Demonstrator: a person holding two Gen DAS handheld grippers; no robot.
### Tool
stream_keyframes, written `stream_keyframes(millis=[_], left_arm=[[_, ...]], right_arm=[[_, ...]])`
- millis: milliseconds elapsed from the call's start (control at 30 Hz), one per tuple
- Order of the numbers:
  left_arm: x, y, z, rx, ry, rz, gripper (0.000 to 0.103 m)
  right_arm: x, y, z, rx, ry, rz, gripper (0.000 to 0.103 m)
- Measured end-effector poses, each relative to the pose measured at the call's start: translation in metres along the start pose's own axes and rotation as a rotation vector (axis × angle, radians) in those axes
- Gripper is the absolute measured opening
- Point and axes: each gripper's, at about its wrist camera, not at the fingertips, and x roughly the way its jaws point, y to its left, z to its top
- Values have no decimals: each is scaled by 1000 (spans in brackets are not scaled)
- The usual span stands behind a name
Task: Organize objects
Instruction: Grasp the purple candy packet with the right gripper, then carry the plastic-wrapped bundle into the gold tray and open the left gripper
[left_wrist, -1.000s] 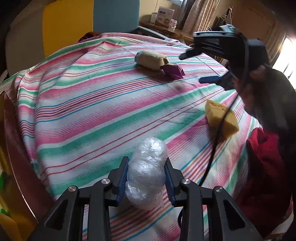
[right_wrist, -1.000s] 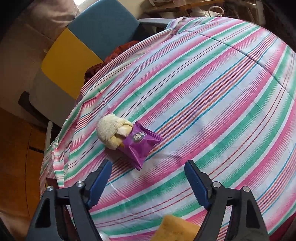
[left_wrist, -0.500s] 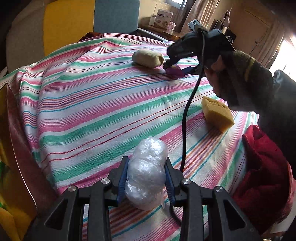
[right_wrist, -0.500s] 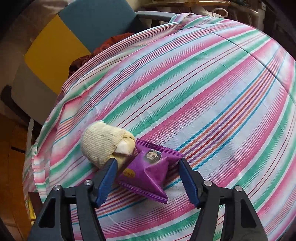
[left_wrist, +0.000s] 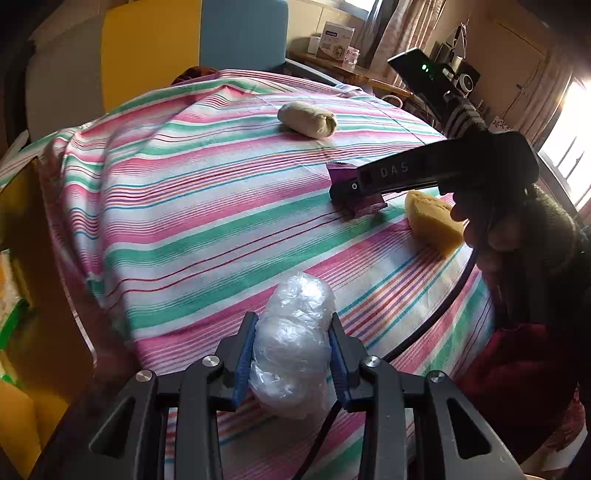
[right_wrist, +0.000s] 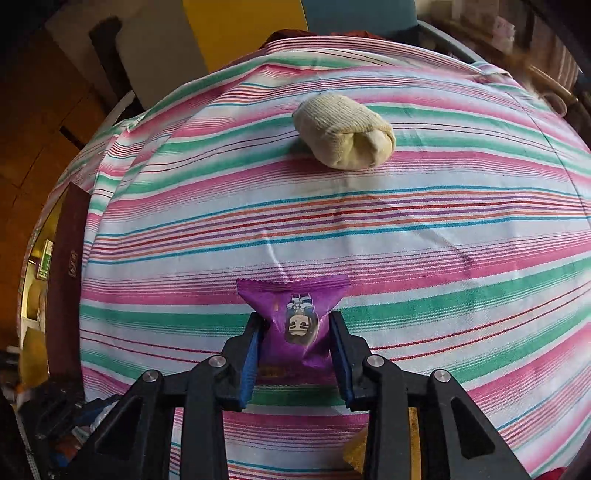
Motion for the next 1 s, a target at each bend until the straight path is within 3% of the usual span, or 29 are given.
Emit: stream_keyframes(millis=[400,700,1000], left_arm=[[-72,6,-4,-18,-140,67,36],[-133,30,-5,-65,-280,163,36],[-152,64,-12,-155,-308,173,36]], right_arm=[[7,4,-2,-80,-46,-27,37],[8,13,-6,-138,-67,-62,38],[8,16,-7,-170,-87,-85,38]])
